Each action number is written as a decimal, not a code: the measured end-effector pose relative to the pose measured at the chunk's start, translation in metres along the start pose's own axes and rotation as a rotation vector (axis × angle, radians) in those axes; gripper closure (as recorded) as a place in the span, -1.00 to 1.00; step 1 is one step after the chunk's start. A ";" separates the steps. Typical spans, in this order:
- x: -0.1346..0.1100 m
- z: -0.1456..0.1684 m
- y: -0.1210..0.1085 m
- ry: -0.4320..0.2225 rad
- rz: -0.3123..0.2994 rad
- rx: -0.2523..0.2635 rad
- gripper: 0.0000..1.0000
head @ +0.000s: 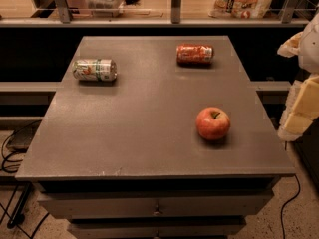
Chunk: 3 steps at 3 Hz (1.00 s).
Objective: Place 7up can upright
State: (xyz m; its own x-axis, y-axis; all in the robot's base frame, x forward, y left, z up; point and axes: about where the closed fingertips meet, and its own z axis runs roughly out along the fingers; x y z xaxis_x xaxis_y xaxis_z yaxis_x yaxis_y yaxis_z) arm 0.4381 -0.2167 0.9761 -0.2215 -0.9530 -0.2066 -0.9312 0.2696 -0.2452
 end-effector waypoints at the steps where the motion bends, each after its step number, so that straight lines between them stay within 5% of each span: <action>1: 0.000 0.000 0.000 0.000 -0.001 0.000 -1.00; 2: -0.007 0.002 -0.002 -0.005 -0.031 0.003 -1.00; 3: -0.037 0.012 -0.004 -0.003 -0.136 -0.004 -1.00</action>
Offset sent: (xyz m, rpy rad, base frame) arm 0.0090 0.0126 -0.0059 -0.0125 0.0053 0.0698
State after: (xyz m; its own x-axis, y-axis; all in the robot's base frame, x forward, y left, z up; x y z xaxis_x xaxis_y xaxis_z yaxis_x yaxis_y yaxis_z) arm 0.4534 -0.1805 0.9730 -0.0919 -0.9804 -0.1741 -0.9539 0.1369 -0.2671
